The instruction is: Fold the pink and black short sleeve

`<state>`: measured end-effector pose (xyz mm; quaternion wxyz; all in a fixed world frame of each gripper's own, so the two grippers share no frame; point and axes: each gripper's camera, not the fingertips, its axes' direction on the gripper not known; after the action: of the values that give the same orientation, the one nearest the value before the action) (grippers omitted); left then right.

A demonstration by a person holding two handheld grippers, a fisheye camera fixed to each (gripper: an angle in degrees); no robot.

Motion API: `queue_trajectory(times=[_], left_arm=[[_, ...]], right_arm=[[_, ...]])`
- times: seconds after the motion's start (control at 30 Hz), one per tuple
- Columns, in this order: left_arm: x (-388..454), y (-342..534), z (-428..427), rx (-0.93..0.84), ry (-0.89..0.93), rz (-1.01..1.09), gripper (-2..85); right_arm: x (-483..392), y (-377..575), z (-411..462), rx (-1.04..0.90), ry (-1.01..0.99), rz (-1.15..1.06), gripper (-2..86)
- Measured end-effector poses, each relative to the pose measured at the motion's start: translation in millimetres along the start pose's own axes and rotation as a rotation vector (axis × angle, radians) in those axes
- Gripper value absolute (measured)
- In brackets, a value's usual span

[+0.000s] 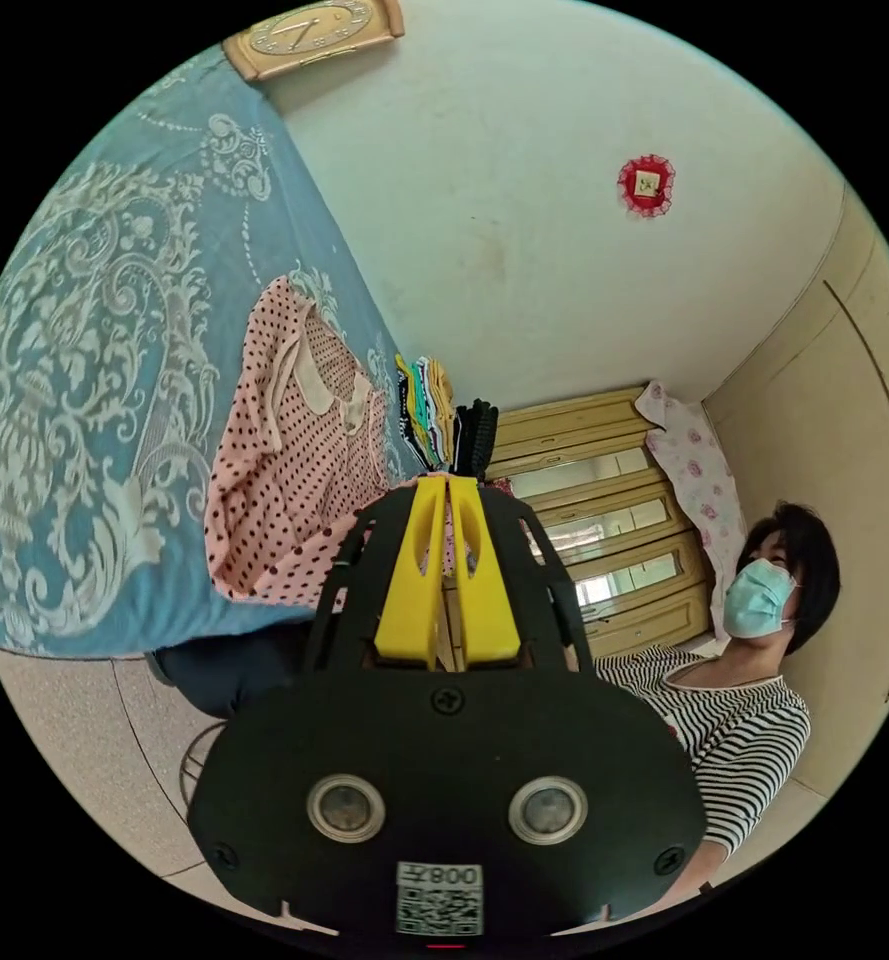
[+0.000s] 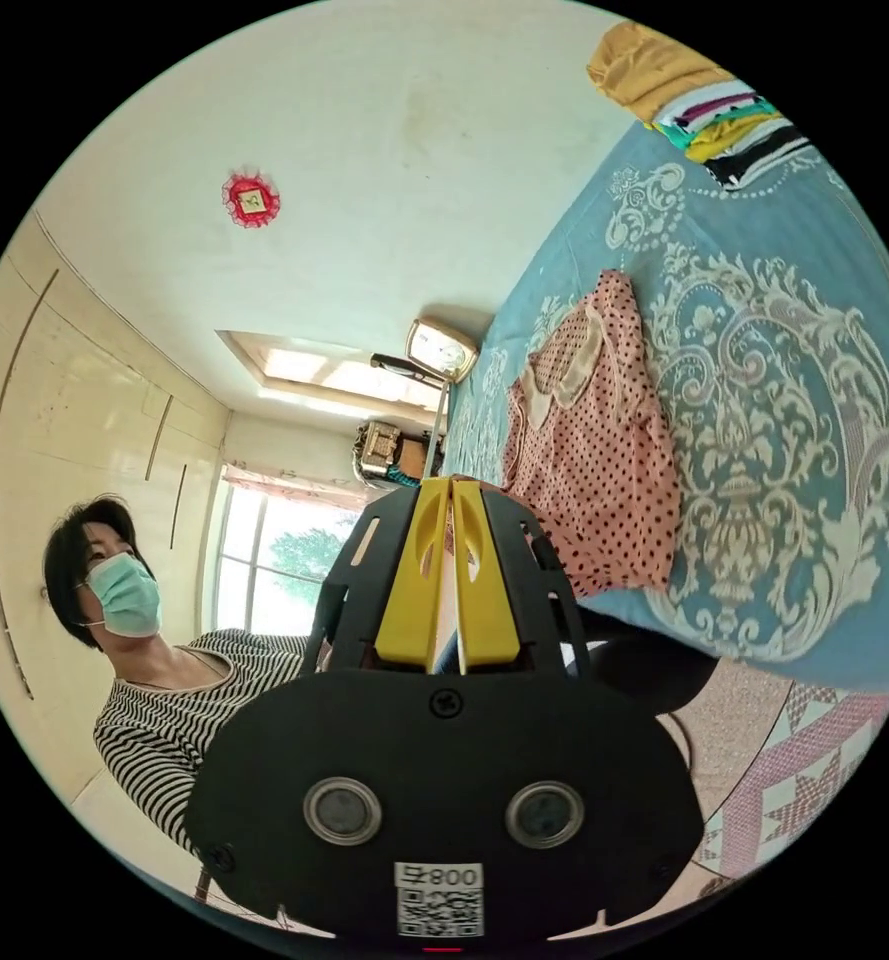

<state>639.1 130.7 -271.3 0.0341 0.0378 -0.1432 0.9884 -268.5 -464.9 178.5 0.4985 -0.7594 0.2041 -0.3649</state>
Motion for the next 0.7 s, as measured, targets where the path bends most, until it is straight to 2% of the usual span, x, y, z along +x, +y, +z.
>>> queue_trajectory(times=[0.33, 0.5, 0.6, 0.7], left_arm=[[-2.2, -209.7, 77.8, 0.003, -0.107, 0.042, 0.7], [-33.7, -296.2, 122.9, 0.021, -0.206, -0.017, 2.3], [-46.6, -319.6, 140.9, 0.024, -0.283, -0.059, 4.8], [-35.7, -328.3, 146.8, 0.069, -0.273, -0.026, 6.0]], right_arm=[[38.1, -239.4, 58.0, -0.025, 0.082, -0.031, 0.2], [96.4, -349.7, 110.4, -0.049, 0.146, 0.044, 0.8], [131.8, -377.2, 135.7, -0.048, 0.176, 0.113, 1.5], [138.6, -378.9, 140.7, 0.02, 0.159, 0.113, 2.0]])
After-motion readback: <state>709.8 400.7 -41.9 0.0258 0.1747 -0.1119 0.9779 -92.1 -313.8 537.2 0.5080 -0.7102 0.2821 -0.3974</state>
